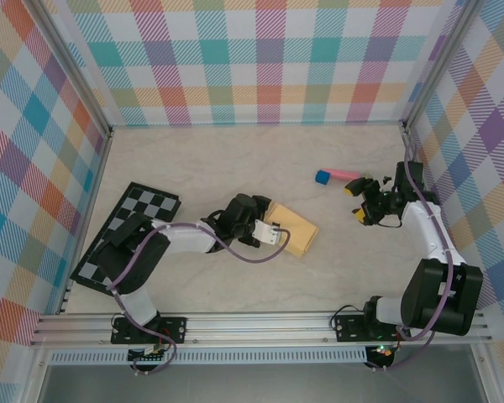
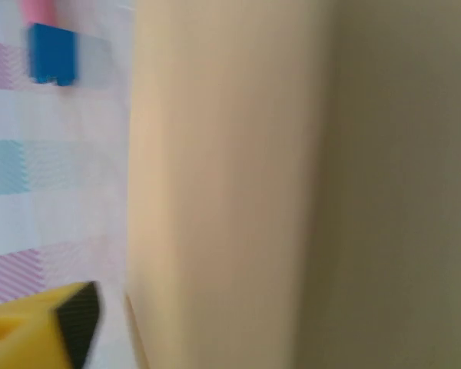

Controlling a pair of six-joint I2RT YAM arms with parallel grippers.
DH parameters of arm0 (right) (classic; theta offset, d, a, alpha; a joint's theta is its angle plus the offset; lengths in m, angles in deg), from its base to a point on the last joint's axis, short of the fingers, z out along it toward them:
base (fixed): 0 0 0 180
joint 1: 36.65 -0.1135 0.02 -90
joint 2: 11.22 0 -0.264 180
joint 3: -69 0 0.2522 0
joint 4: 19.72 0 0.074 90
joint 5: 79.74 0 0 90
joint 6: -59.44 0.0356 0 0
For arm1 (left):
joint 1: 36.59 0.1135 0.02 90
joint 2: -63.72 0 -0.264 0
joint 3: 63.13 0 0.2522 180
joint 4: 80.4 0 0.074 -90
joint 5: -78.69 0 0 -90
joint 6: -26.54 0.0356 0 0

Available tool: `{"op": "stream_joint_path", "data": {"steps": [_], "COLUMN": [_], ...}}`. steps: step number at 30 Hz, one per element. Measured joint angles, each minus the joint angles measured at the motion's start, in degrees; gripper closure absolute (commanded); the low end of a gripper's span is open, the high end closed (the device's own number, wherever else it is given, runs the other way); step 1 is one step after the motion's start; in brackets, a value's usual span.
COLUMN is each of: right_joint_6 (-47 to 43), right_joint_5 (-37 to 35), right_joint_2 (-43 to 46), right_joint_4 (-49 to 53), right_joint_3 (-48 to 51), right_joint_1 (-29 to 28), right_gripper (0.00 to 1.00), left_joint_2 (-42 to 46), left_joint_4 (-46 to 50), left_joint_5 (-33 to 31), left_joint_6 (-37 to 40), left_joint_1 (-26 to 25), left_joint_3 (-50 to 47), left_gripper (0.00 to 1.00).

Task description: Fold the paper box

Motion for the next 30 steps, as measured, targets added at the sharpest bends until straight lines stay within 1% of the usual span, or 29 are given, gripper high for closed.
{"op": "stream_joint_path", "data": {"steps": [1, 4, 8, 10, 13, 15, 17, 21, 22, 24, 26, 30], "right_joint_6": [-0.6, -4.5, -11.6, -16.5, -26.6, -34.9, -41.3, -48.9, -49.9, -50.8, -51.4, -52.5], "right_joint_5": [-0.7, -3.9, -10.0, -13.1, -17.5, -20.5, -22.2, -25.1, -25.8, -27.5, -28.8, -30.8], "right_joint_2": [0.0, 0.8, 5.1, 8.2, 14.5, 18.1, 18.5, 13.0, 11.5, 8.0, 3.8, -4.7], "right_joint_4": [0.0, -1.2, -4.9, -9.4, -20.3, -29.6, -36.4, -47.1, -50.2, -57.3, -63.9, -72.5], "right_joint_3": [0.2, 1.3, 3.5, 6.1, 14.2, 21.5, 26.3, 29.6, 30.2, 31.8, 33.6, 34.8], "right_joint_1": [0.0, 0.0, 0.0, 0.0, -1.2, -4.5, -8.3, -15.2, -16.3, -17.3, -17.4, -17.1], "right_gripper": [0.01, 0.0, 0.0, 0.0, 0.0, 0.0, 0.0, 0.0, 0.0, 0.0, 0.0, 0.0], "left_joint_2": [1.9, 10.3, 22.8, 27.7, 32.6, 33.6, 33.4, 32.8, 32.2, 29.9, 27.4, 21.5], "left_joint_4": [1.4, 5.5, 8.1, 8.0, 7.2, 6.7, 5.5, 0.7, -0.1, -2.1, -4.7, -11.6], "left_joint_5": [1.0, 4.3, 7.6, 8.4, 8.3, 7.5, 5.5, 0.8, 0.2, -1.3, -2.3, -3.6], "left_joint_6": [-1.4, -6.2, -13.1, -17.4, -27.0, -35.3, -42.9, -61.3, -64.2, -69.0, -71.9, -74.3], "left_joint_1": [0.4, 2.2, 5.9, 8.7, 15.0, 20.8, 25.5, 34.8, 36.2, 38.1, 38.3, 38.4], "left_joint_3": [-0.7, -3.9, -8.2, -10.2, -12.3, -12.5, -13.0, -17.7, -18.7, -21.0, -22.8, -24.7], "left_gripper": [0.0, 0.0, 0.0, 0.0, 0.0, 0.0, 0.0, 0.0, 0.0, 0.0, 0.0, 0.0]}}
